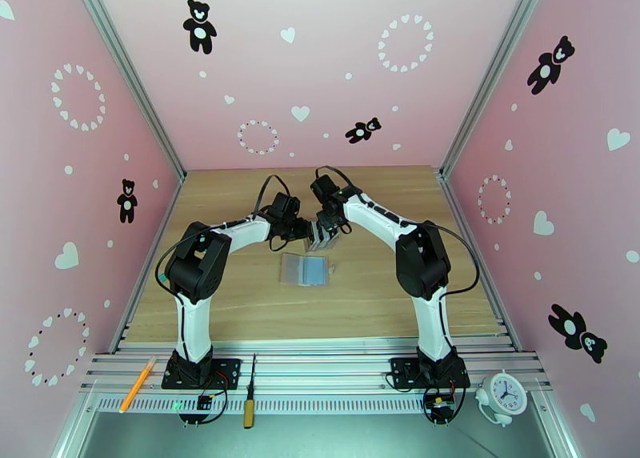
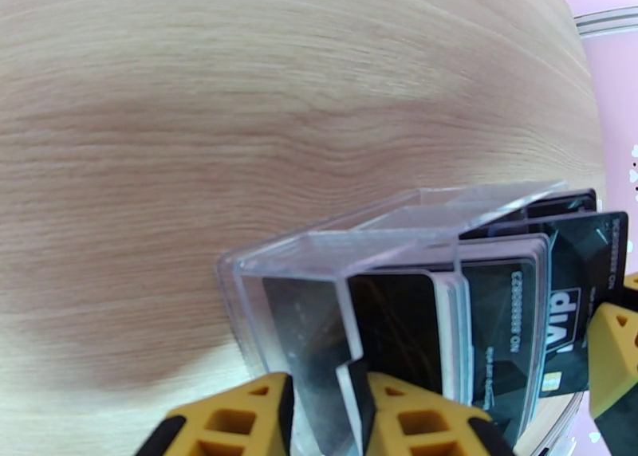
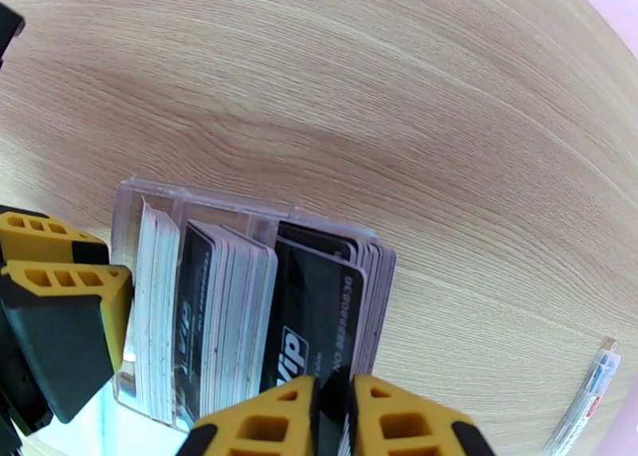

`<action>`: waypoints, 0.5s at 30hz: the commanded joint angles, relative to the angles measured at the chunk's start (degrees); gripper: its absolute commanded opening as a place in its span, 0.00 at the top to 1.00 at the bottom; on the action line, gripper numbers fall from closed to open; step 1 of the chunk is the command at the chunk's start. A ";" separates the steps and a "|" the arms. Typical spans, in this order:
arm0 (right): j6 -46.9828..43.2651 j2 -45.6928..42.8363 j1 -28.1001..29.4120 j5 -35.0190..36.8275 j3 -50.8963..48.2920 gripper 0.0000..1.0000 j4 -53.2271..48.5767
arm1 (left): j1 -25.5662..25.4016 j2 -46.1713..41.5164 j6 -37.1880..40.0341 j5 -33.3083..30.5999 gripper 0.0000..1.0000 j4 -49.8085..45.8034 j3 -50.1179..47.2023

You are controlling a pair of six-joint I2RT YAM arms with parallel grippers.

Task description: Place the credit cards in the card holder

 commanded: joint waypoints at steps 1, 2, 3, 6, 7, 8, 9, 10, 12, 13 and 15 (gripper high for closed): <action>-0.75 -2.12 0.44 2.76 1.82 0.84 -2.62 | 0.14 1.44 -0.57 0.30 0.70 -0.79 0.26; -0.82 -2.17 0.55 3.01 1.91 0.84 -2.74 | 0.14 1.44 -0.53 0.32 0.69 -0.74 0.26; -0.89 -2.14 0.64 3.21 1.97 0.84 -2.78 | 0.15 1.43 -0.53 0.35 0.70 -0.74 0.26; -0.93 -2.28 0.86 3.56 2.00 0.83 -2.87 | 0.13 1.43 -0.61 0.34 0.70 -0.74 0.34; -0.93 -2.32 0.90 3.69 2.10 0.83 -2.87 | 0.22 1.37 -0.62 0.35 0.70 -0.71 0.22; -0.93 -2.30 1.03 3.90 2.17 0.82 -2.96 | 0.18 1.42 -0.62 0.39 0.70 -0.62 0.18; -1.02 -2.30 1.03 4.10 2.18 0.82 -2.97 | 0.13 1.30 -0.70 0.43 0.70 -0.65 0.23; -1.07 -2.35 1.08 4.24 2.13 0.82 -3.02 | 0.13 1.31 -0.70 0.33 0.70 -0.65 0.13; -1.11 -2.22 1.14 4.56 2.22 0.81 -3.13 | 0.20 1.44 -0.70 0.54 0.70 -0.56 0.17; -1.11 -2.15 1.19 4.71 2.33 0.81 -3.14 | 0.15 1.41 -0.70 0.46 0.70 -0.55 0.13; -1.20 -2.05 1.23 5.04 2.35 0.81 -3.22 | 0.14 1.37 -0.79 0.52 0.70 -0.55 0.17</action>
